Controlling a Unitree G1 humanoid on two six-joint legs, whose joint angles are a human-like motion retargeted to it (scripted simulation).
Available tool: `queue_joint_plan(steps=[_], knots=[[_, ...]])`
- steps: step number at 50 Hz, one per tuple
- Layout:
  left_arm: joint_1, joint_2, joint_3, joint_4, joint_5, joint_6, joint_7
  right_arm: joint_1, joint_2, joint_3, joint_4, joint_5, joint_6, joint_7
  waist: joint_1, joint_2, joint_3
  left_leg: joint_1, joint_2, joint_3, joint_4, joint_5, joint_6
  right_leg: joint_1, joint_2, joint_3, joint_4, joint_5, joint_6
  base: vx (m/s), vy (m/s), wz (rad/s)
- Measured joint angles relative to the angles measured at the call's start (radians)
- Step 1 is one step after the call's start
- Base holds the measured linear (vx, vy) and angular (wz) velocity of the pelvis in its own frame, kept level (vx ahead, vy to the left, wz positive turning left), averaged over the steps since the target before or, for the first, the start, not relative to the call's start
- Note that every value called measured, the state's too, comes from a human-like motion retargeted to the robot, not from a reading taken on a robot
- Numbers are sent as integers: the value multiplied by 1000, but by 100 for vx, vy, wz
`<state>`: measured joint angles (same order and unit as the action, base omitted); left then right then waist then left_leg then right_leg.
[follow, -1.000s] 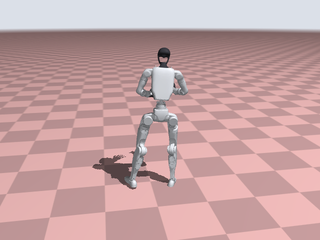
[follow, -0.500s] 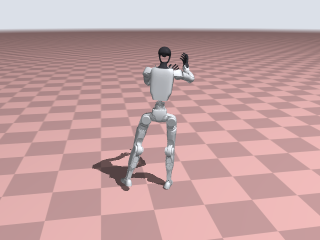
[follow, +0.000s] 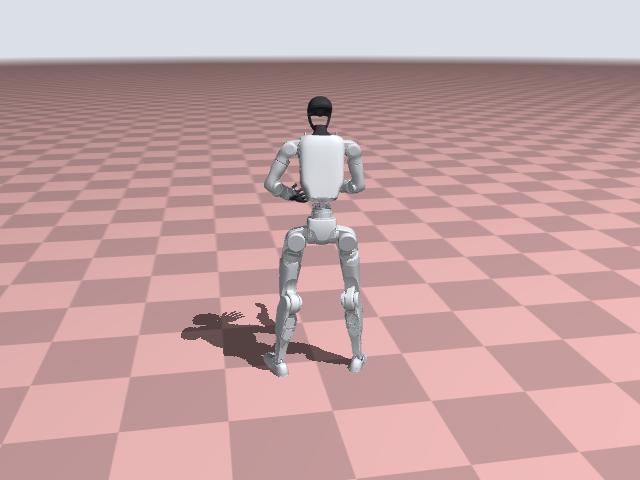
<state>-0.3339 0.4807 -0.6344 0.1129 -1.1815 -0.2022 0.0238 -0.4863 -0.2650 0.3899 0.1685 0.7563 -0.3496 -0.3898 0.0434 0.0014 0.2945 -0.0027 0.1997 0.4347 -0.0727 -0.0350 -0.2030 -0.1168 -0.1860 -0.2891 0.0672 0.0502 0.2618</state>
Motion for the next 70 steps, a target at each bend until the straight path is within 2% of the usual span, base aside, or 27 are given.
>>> queue_joint_plan(steps=[2,5,7,8,10,12,13,15,20,22,23,25,33,36,38,39,40,42,44,46,47,48,52,53,54,62,70], knots=[[66,76,20,-40,-4,1,-21,41,26,42,-10,-60,18,-17,44,-5,-4,-9,-16,-9,-2,-1,-10,8,-15,-11,-20,8,0,-3,27,31],[152,200,53,-101,-25,2,-53,114,96,88,-45,59,4,26,110,-9,-14,-20,-43,-28,-4,-2,-26,22,-41,-30,-37,14,0,0,27,41],[201,281,84,-134,-33,3,-62,128,113,137,-56,-121,52,-26,157,-9,-24,-26,-63,-43,-3,-4,-33,27,-63,-43,-35,14,0,2,27,46],[222,319,102,-148,-37,4,-64,122,111,168,-58,-296,100,-77,181,-8,-30,-29,-73,-51,-2,-6,-36,29,-74,-49,-31,13,0,4,26,49],[258,393,139,-169,-37,20,-85,112,113,203,-52,-580,222,-44,227,-7,-41,-35,-96,-70,3,-11,-32,33,-102,-63,-18,10,0,5,26,53],[282,458,167,-183,-61,25,-86,108,133,241,-45,-661,268,-40,272,-2,-54,-40,-116,-90,8,-15,-31,38,-125,-79,-5,7,0,5,22,57],[292,488,182,-189,-79,22,-84,106,158,244,-53,-632,258,-54,292,2,-59,-43,-124,-100,11,-16,-32,41,-135,-89,1,6,0,5,18,59],[302,548,204,-202,-136,3,-65,116,221,268,-82,-359,138,-156,328,11,-68,-47,-136,-120,10,-15,-39,47,-148,-110,10,5,0,4,15,59],[319,662,242,-218,-208,-10,-79,45,228,354,-85,-349,117,-181,385,29,-90,-56,-157,-164,-5,-5,-46,61,-165,-160,19,8,-1,1,10,53],[319,687,249,-216,-210,5,-101,7,212,364,-64,-420,187,-102,392,35,-93,-63,-158,-178,-10,-1,-45,61,-165,-176,21,10,-6,-3,4,42],[316,692,251,-214,-218,8,-91,0,218,361,-39,-409,215,-154,394,38,-93,-66,-158,-183,-12,0,-47,61,-165,-183,22,10,-8,-4,2,40],[297,700,237,-207,-223,-10,-119,15,258,375,-85,-33,29,-40,390,46,-85,-74,-159,-194,-14,3,-59,61,-165,-199,25,11,-6,-6,1,39],[250,586,203,-160,-142,16,-117,-28,277,378,-8,-102,86,11,313,46,-31,-109,-159,-197,-15,12,-59,13,-179,-191,67,-12,-27,-11,-5,10],[219,501,179,-129,-99,28,-104,-33,259,375,17,-237,124,-22,267,41,-1,-120,-155,-185,-15,18,-59,-13,-181,-170,85,-26,-34,-13,-11,-17],[186,436,155,-99,-62,42,-98,-48,210,389,48,-433,202,-34,235,38,17,-126,-149,-173,-15,22,-59,-31,-179,-154,95,-35,-35,-13,-14,-27],[166,403,136,-85,-60,36,-91,-25,215,369,40,-288,142,-30,216,37,26,-128,-149,-168,-15,25,-59,-37,-180,-148,96,-37,-33,-12,-13,-23],[145,370,115,-73,-66,24,-83,16,238,333,17,-5,26,-19,196,36,35,-130,-150,-164,-15,29,-59,-41,-181,-143,96,-38,-29,-11,-14,-26],[116,309,85,-51,-41,21,-67,-3,180,332,29,-170,54,-64,158,30,42,-130,-140,-149,-15,34,-59,-52,-172,-130,94,-41,-22,-10,-18,-40],[72,237,52,-17,-19,30,-48,-37,103,335,50,-438,166,-119,123,28,50,-122,-124,-130,-15,37,-59,-57,-156,-114,90,-44,-16,-7,-22,-58],[30,177,16,14,8,36,-44,-72,16,341,82,-680,259,-73,90,26,53,-106,-100,-108,-15,40,-59,-56,-131,-97,82,-46,-12,-3,-26,-71],[9,148,-2,27,14,34,-39,-80,-12,335,72,-688,254,-49,72,25,53,-97,-89,-98,-15,41,-59,-52,-119,-89,77,-46,-9,0,-26,-68],[-15,122,-23,37,-1,22,-22,-62,-4,307,37,-440,162,-79,50,23,52,-88,-82,-89,-15,42,-59,-48,-110,-83,71,-45,-4,1,-25,-67],[-112,38,-89,70,-5,19,-3,-104,-109,291,26,-247,115,-24,-11,16,26,-47,-24,-38,-15,51,-57,-35,-42,-43,43,-40,0,4,-30,-82],[-147,22,-108,80,-21,3,-1,-99,-111,257,19,2,8,1,-25,16,18,-39,-9,-26,-15,56,-56,-33,-23,-34,36,-37,0,6,-32,-83],[-178,5,-121,86,-29,1,1,-112,-133,241,21,96,-17,29,-37,14,7,-31,6,-14,-15,61,-53,-32,-5,-24,31,-35,0,7,-32,-81],[-472,-129,-200,146,-147,-39,55,-321,-378,210,52,335,-27,103,-105,5,-65,19,101,44,12,125,-30,-23,102,32,34,-33,0,10,-29,-59],[-743,-206,-280,206,-250,-110,75,-507,-556,204,130,683,-53,224,-145,-12,-139,24,127,37,65,195,-31,2,120,47,43,-41,0,12,-14,-14]])
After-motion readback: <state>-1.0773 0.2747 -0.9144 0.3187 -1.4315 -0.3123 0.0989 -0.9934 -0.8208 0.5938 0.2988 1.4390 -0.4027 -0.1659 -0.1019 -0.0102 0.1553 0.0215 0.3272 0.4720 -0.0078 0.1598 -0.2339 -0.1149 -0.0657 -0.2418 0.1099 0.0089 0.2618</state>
